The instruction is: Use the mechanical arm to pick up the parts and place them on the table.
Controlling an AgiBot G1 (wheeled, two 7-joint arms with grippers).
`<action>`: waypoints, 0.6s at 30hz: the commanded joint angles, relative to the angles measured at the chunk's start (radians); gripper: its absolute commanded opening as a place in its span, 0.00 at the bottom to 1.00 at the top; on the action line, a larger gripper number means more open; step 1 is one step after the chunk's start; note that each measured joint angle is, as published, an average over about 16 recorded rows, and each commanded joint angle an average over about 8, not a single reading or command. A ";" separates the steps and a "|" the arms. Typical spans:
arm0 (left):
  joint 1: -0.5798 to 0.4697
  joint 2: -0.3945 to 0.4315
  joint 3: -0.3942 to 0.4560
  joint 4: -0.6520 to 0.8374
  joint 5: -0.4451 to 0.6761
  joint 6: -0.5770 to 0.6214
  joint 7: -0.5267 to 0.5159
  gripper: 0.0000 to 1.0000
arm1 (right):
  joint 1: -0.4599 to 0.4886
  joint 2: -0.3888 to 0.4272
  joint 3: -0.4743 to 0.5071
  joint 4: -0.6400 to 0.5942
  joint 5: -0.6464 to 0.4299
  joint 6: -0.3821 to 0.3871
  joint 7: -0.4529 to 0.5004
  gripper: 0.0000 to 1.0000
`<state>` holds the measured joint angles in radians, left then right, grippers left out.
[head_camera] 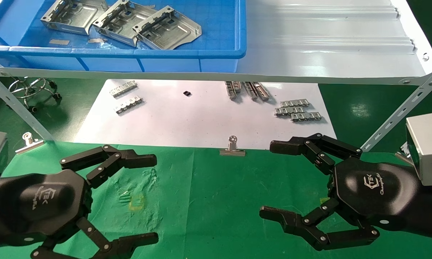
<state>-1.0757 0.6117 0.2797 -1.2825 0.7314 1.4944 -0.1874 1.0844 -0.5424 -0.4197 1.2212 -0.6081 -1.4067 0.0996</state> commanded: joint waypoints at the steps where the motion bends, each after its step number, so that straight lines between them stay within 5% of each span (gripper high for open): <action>1: 0.000 0.000 0.000 0.000 0.000 0.000 0.000 1.00 | 0.000 0.000 0.000 0.000 0.000 0.000 0.000 1.00; 10: 0.000 0.000 0.000 0.000 0.000 0.000 0.000 1.00 | 0.000 0.000 0.000 0.000 0.000 0.000 0.000 0.96; 18: -0.002 0.002 -0.001 0.004 -0.001 -0.007 -0.003 1.00 | 0.000 0.000 0.000 0.000 0.000 0.000 0.000 0.03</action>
<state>-1.0855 0.6196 0.2772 -1.2752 0.7321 1.4778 -0.1898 1.0844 -0.5424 -0.4197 1.2212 -0.6081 -1.4067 0.0996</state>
